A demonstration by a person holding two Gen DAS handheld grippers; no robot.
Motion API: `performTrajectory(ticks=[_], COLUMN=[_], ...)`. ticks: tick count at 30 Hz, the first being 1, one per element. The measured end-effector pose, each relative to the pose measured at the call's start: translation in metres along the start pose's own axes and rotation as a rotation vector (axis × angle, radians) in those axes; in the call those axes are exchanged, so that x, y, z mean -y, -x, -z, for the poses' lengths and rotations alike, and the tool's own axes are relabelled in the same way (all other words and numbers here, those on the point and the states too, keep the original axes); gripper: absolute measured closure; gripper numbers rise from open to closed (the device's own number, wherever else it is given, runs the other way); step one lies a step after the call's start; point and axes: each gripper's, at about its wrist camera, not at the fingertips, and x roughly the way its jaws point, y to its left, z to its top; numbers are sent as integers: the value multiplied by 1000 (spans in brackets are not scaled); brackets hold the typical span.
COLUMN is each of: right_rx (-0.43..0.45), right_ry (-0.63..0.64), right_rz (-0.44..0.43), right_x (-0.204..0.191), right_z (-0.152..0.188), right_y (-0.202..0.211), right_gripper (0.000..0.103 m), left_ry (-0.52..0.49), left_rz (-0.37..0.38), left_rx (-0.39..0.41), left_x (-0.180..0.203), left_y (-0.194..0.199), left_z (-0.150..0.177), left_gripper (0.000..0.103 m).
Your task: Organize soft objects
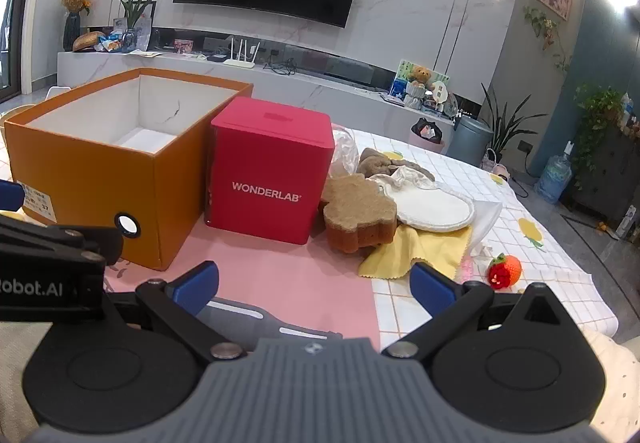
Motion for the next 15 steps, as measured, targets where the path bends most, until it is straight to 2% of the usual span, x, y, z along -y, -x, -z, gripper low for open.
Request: performTrajectory(ticks=[15], right_rx=[-3], right_ry=[-6], right_rz=[-6], right_x=[2], right_z=[-1], right_y=[0], right_gripper=[3], left_ry=[14], left_rz=[1], left_rx=[13], left_x=[0], left_y=[3], left_z=[1], left_gripper=[0])
